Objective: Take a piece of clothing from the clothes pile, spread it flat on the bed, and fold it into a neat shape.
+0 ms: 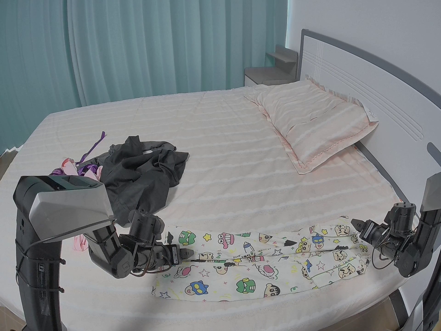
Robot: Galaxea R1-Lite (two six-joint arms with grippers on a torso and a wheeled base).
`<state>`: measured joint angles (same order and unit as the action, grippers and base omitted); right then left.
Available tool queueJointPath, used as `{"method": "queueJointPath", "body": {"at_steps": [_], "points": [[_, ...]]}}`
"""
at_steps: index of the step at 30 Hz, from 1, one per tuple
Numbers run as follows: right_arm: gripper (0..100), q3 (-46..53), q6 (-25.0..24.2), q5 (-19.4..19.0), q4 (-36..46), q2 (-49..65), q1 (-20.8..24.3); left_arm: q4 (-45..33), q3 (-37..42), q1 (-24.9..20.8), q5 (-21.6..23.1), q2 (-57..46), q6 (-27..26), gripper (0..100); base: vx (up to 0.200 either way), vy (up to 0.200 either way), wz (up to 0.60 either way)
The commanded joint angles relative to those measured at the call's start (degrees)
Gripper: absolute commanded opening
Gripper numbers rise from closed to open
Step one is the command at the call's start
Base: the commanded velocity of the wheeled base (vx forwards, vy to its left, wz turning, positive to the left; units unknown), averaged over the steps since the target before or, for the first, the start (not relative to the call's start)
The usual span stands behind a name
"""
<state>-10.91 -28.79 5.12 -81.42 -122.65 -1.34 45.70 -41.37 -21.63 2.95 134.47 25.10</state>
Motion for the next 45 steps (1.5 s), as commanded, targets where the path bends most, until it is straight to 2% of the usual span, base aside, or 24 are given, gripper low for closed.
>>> {"method": "queueJointPath", "body": {"at_steps": [1, 3, 28, 29, 45], "points": [[100, 0.0, 0.0, 0.0, -0.1, 0.1, 0.0, -1.2, -0.6, -0.4, -1.1, 0.7, -1.5, 100, 0.000, 0.000, 0.00], [100, 0.0, 0.0, 0.0, -0.4, 0.1, 0.1, -1.5, -0.5, -0.8, -2.6, 1.0, -2.9, 100, 0.000, 0.000, 0.00], [100, 0.2, -0.1, 0.0, -1.6, 0.3, 0.4, -4.0, -0.5, -4.5, -7.3, 1.7, -4.6, 100, 0.000, 0.000, 0.00], [100, 0.2, -0.1, 0.0, -1.6, 0.3, 0.4, -4.1, -0.5, -4.5, -7.3, 1.7, -4.6, 0, 0.000, 0.000, 0.00], [100, 0.0, -0.4, -0.1, -1.7, 0.6, -0.2, -4.0, -0.2, -3.6, -7.1, 0.3, -2.7, 0, 0.000, 0.000, 0.00]]}}
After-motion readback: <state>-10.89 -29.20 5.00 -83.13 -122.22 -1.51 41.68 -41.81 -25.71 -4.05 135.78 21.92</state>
